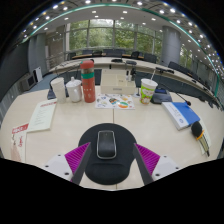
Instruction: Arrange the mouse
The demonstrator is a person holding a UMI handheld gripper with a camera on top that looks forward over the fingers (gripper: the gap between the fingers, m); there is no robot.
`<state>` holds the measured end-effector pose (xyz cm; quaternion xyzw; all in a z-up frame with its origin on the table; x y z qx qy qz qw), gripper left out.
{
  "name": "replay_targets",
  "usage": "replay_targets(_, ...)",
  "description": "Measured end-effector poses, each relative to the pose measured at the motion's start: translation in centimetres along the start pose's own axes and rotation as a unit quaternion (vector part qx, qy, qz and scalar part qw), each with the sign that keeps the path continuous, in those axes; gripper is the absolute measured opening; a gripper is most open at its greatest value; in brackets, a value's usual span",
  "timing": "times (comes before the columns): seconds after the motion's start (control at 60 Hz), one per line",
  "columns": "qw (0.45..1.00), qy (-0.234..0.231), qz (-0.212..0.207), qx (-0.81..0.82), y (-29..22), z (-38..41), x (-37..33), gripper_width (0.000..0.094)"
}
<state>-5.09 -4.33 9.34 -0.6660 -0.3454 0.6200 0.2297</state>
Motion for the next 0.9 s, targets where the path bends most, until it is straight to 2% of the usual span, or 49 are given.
replay_targets(0.25,0.999,0.022,0.0,0.026,1.0,-0.5,-13.0,0.0855)
replay_targets(0.417,0.998,0.036,0.011,0.042,3.2,0.2,-18.7,0.0855)
replay_targets(0.7,0.998,0.045,0.006,0.05,4.3,0.7,-21.9,0.0857)
replay_targets(0.9,0.999,0.026,0.005,0.047,3.8,1.0,-21.9,0.0859)
Point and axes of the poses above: the point between the fingertips, and its own axes, seen from behind it with the camera up: z to the left, y down, x forward, the way the camera looks, the point moved 3 cm from there along -x, backward, against the way the camera looks, and after that the axes turned 6 degrees about -x, right-handed, at the moved point
